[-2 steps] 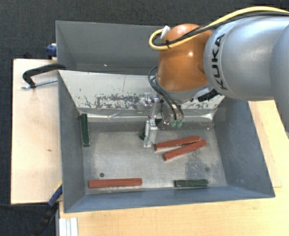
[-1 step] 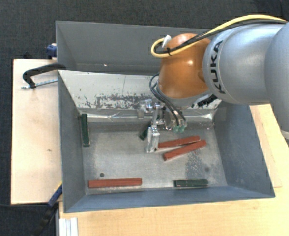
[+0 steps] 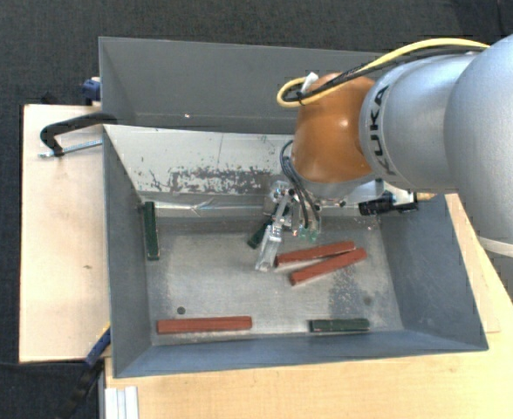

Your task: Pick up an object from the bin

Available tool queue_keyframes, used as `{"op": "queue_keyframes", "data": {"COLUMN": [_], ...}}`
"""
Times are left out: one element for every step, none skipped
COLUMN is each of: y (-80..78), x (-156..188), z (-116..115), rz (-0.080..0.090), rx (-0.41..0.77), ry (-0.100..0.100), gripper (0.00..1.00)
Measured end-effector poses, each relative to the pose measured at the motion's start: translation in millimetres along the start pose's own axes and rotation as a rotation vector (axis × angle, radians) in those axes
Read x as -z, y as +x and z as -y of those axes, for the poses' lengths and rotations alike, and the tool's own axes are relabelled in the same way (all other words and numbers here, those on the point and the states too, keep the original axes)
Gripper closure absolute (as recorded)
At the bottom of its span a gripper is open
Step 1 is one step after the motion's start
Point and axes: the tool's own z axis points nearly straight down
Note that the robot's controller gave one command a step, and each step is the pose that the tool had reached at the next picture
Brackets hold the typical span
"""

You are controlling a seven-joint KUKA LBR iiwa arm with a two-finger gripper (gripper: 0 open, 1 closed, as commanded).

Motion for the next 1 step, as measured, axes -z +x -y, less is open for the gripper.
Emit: {"op": "queue_keyframes", "data": {"y": [8.6], "x": [-10.0], "z": [5.1], "rz": [0.000], "rx": [0.228], "ry": [0.000], "gripper": [1.00]}}
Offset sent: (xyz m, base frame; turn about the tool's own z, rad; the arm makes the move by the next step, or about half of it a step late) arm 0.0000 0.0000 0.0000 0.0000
